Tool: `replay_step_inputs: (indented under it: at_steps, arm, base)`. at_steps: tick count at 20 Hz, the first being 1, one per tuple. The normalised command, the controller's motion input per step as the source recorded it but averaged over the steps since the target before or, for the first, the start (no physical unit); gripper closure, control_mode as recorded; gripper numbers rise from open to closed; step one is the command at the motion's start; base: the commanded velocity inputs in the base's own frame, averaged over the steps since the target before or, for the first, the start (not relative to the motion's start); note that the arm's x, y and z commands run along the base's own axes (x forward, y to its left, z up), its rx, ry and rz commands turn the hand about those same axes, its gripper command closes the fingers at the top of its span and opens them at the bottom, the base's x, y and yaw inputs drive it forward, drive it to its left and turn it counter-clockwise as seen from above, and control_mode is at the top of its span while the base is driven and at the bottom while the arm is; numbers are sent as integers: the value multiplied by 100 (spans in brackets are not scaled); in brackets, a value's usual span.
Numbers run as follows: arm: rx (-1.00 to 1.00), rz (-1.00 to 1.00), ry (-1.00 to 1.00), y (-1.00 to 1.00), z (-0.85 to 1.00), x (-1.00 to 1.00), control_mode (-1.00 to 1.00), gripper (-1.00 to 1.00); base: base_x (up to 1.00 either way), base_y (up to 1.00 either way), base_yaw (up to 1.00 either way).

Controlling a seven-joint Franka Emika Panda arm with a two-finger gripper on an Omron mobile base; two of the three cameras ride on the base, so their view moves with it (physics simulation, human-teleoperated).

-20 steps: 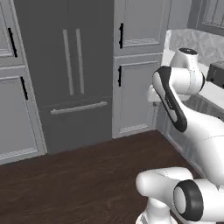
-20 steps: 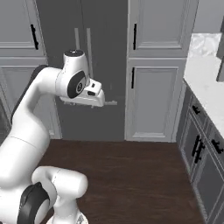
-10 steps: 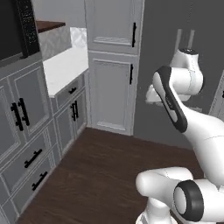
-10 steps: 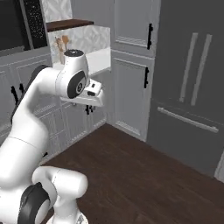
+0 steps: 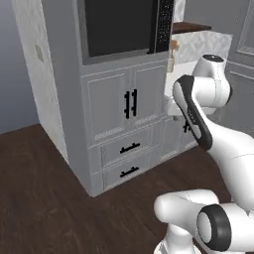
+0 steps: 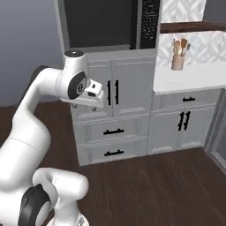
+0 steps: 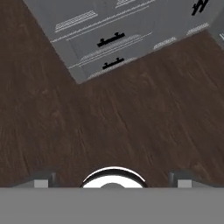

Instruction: Gather all objects into one cabinet and sort the glasses and bowls to opposite sides.

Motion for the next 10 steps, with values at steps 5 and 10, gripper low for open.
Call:
replay_step_inputs:
  at_steps: [5, 10]
  arm:
    - [0, 0, 0, 0, 0, 0, 100, -100]
    - [0, 0, 0, 0, 0, 0, 100, -100]
  base:
    - [0, -28, 89]
    - [2, -16, 30]
